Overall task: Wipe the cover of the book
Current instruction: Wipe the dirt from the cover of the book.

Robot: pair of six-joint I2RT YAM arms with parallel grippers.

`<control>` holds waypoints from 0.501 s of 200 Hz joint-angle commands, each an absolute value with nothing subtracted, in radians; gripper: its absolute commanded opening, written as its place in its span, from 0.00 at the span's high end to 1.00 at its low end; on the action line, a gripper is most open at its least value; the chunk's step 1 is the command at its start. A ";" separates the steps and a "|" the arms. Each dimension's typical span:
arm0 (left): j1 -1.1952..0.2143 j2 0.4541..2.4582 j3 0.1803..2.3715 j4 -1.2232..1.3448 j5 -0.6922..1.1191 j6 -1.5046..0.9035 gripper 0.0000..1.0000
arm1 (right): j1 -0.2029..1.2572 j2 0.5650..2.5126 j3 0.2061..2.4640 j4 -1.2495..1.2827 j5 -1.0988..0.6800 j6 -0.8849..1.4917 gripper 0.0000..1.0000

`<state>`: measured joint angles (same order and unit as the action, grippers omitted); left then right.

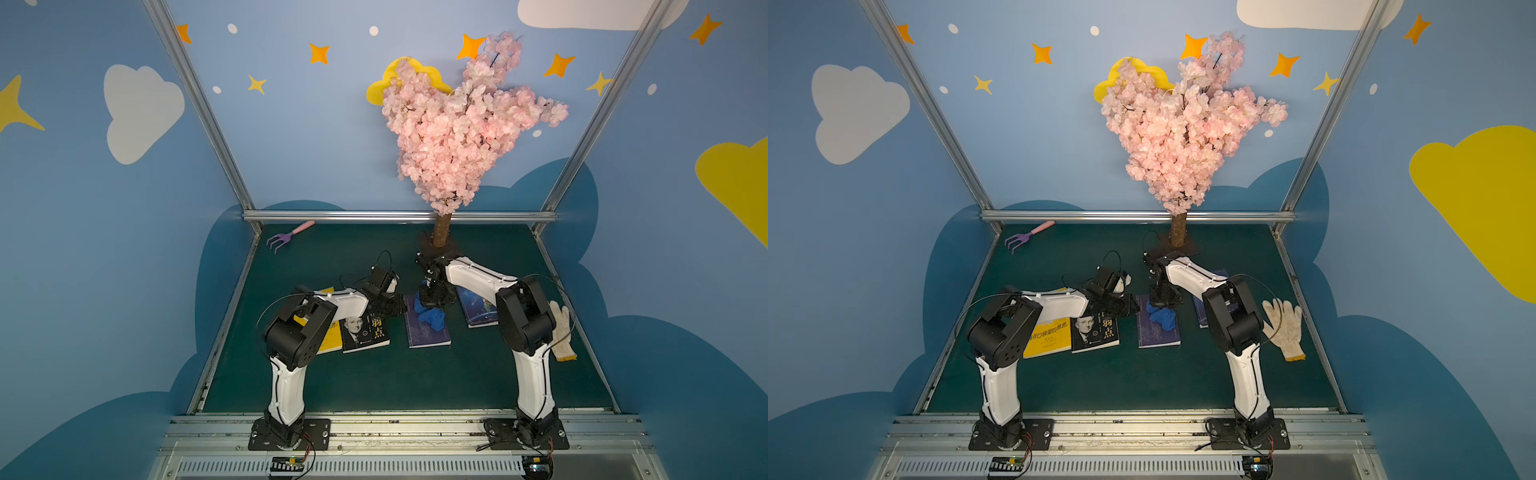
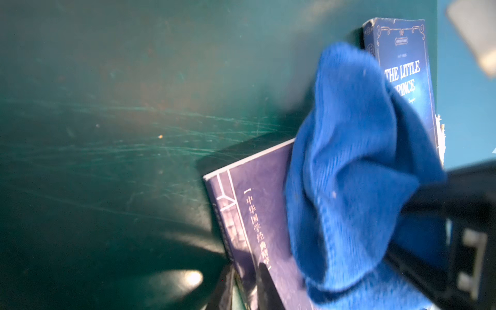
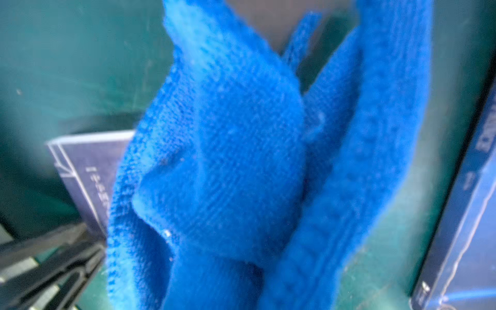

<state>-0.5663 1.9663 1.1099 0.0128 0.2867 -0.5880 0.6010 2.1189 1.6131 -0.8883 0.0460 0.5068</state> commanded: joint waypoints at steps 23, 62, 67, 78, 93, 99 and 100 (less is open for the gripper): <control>-0.565 2.006 1.095 -0.037 0.289 -0.586 0.80 | 0.664 2.041 1.305 -0.818 0.081 0.531 1.00; -0.565 2.008 1.095 -0.032 0.296 -0.590 0.80 | 0.727 1.916 1.076 -0.746 0.073 0.582 1.00; -0.565 2.008 1.095 -0.032 0.296 -0.589 0.80 | 0.726 1.924 1.080 -0.750 0.080 0.576 1.00; -0.565 2.008 1.095 -0.032 0.296 -0.590 0.80 | 0.717 1.960 1.125 -0.777 0.105 0.559 1.00; -0.565 2.005 1.095 -0.036 0.293 -0.587 0.80 | 0.698 2.021 1.235 -0.819 0.117 0.534 1.00; -0.565 2.006 1.096 -0.035 0.290 -0.586 0.80 | 0.691 2.042 1.277 -0.827 0.119 0.523 1.00; -0.565 2.006 1.095 -0.036 0.291 -0.585 0.80 | 0.689 2.047 1.286 -0.828 0.119 0.521 1.00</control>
